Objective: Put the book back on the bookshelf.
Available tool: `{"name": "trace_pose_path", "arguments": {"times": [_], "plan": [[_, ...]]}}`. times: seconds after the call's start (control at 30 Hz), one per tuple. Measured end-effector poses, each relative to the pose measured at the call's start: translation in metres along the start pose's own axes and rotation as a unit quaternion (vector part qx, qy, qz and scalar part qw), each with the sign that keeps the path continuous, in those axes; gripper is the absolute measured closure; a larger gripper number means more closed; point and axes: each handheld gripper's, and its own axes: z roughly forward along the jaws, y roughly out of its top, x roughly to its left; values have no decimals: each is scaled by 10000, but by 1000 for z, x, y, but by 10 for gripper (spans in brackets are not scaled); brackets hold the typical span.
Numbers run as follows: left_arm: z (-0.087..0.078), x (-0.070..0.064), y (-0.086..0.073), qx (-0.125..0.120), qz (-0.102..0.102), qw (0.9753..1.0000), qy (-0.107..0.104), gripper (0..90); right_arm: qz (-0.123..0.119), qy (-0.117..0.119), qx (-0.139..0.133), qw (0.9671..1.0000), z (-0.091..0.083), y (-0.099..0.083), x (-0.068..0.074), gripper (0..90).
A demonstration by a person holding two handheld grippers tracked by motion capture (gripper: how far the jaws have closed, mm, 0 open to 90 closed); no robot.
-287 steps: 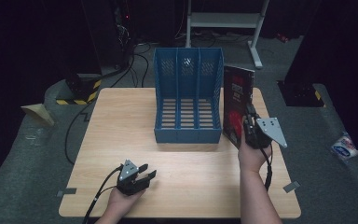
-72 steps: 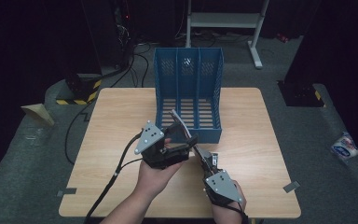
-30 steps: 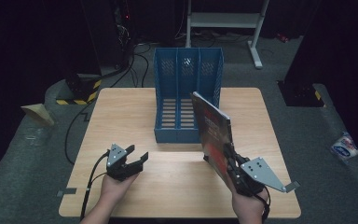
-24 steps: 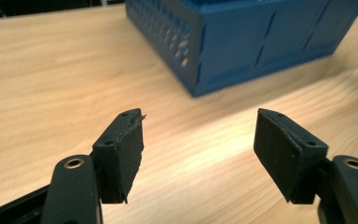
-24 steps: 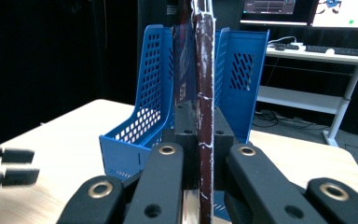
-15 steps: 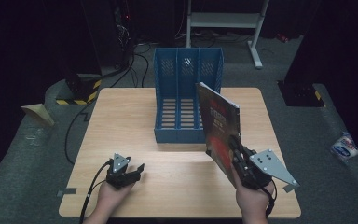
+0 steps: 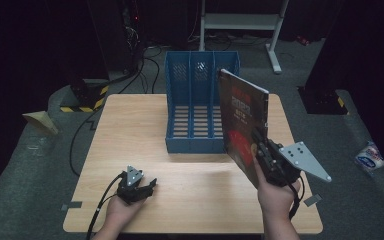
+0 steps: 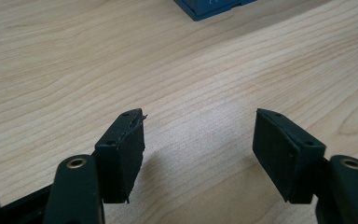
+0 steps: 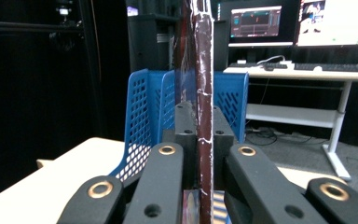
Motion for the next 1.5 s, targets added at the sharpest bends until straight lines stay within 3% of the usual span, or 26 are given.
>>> {"name": "trace_pose_path", "arguments": {"times": [0.23, 0.33, 0.5, 0.53, 0.9, 1.27, 1.5], "plan": [[0, 0, 0, 35, 18, 10000, -61, 339, -95, -80, -94, 9999, 24, 15, -1, 865], [0, 0, 0, 51, 42, 9999, -97, 338, -151, -174, -86, 9997, 50, 20, -1, 865], [0, 1, 0, 53, 61, 9999, -137, 338, -226, -255, -8, 9994, 75, 20, -2, 865], [0, 1, 0, 66, 43, 9998, -156, 339, -215, -308, 12, 9993, 88, 19, -4, 865], [0, 0, 0, 74, 110, 9998, -151, 344, -84, -557, 132, 9983, 145, 8, -17, 865], [0, -1, 0, 70, 78, 9999, -126, 344, -23, -653, 172, 9977, 186, -9, -21, 864], [0, -2, 0, 72, 154, 9998, -114, 344, 17, -661, 134, 9977, 195, -19, -20, 864]]}}
